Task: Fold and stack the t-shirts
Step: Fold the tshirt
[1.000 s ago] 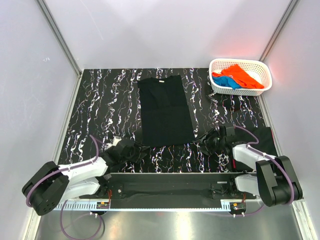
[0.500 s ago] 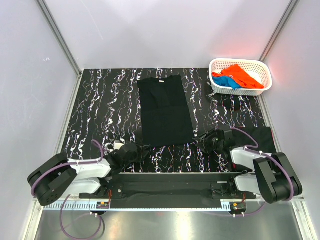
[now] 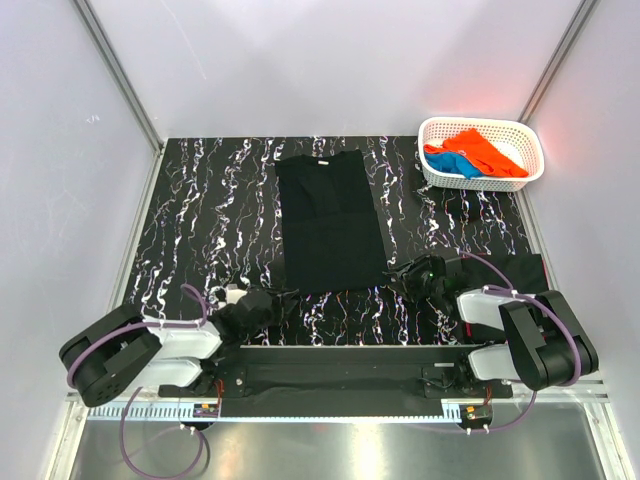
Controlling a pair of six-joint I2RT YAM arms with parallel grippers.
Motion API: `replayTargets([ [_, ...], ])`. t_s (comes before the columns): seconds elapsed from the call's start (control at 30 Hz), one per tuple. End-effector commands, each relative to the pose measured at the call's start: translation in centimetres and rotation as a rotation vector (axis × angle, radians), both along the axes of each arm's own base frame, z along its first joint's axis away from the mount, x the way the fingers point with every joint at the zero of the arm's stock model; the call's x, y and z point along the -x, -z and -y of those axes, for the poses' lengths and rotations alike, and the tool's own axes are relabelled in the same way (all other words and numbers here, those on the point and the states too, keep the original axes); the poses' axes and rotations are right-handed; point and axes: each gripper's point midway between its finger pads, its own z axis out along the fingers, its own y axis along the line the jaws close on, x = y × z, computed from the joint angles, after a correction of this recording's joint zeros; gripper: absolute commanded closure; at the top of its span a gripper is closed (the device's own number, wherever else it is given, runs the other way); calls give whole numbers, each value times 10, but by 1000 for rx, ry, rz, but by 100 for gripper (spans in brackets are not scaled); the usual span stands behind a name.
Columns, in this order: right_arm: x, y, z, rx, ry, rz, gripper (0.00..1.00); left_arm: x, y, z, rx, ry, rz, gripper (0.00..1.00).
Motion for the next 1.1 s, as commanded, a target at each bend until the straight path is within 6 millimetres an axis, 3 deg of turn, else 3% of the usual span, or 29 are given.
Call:
replayTargets([
  [0.0, 20, 32, 15, 114, 20, -108, 53, 16, 44, -37, -90, -139, -152, 58],
  [0.63, 19, 36, 9, 136, -49, -113, 59, 10, 52, -41, -70, -213, -172, 61],
  [0.87, 19, 40, 7, 143, -70, -122, 68, 6, 51, -39, -43, -221, -152, 73],
  [0.9, 19, 40, 6, 139, -74, -122, 69, 7, 51, -40, -47, -221, -148, 83],
  [1.0, 18, 39, 4, 139, -87, -117, 77, 5, 50, -40, -50, -222, -138, 97],
  [1.07, 19, 40, 3, 140, -101, -119, 88, 4, 49, -39, -46, -221, -137, 100],
])
